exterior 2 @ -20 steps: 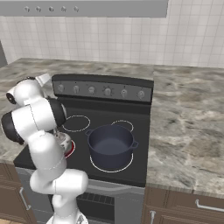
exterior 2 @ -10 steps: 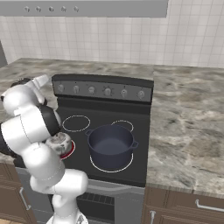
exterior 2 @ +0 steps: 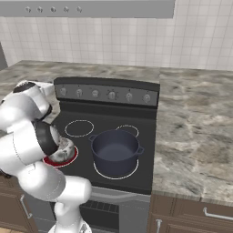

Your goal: Pick the kettle from the cabinet and place it on a stove burner. Then pick the pot from the counter and place it on another stove burner. Finally, turn both burners on.

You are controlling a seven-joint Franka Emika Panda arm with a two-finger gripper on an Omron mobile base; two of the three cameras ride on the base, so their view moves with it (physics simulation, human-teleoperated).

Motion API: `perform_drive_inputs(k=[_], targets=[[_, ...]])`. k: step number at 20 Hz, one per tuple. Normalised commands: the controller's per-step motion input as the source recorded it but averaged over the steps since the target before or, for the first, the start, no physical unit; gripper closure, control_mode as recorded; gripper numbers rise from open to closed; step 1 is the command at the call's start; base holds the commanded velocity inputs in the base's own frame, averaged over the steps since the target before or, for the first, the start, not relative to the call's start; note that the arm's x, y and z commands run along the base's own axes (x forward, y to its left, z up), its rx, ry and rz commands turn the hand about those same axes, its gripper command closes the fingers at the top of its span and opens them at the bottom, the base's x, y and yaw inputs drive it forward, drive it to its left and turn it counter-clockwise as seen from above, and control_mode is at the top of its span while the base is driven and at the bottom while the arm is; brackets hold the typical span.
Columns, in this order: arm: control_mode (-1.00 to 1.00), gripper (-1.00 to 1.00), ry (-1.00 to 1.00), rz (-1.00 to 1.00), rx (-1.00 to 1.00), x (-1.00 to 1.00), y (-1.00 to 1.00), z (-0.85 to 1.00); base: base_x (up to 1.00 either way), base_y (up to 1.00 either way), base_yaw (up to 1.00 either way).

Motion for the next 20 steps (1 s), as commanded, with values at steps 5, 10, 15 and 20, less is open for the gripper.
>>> perform_drive_inputs(k=[5, 10, 15, 20], targets=[[-1.0, -1.0, 0.0, 0.02, 0.28, -0.25, -0.23, 0.46, 0.0, 0.0, 0.0], [-1.0, -1.0, 0.0, 0.0, 0.24, -0.24, -0.18, 0.59, 0.0, 0.0, 0.0], [-1.0, -1.0, 0.0, 0.0, 0.25, -0.21, -0.19, 0.29, 0.0, 0.0, 0.0], [-1.0, -1.0, 0.01, 0.0, 0.3, -0.11, -0.23, 0.02, 0.0, 0.0, 0.0]])
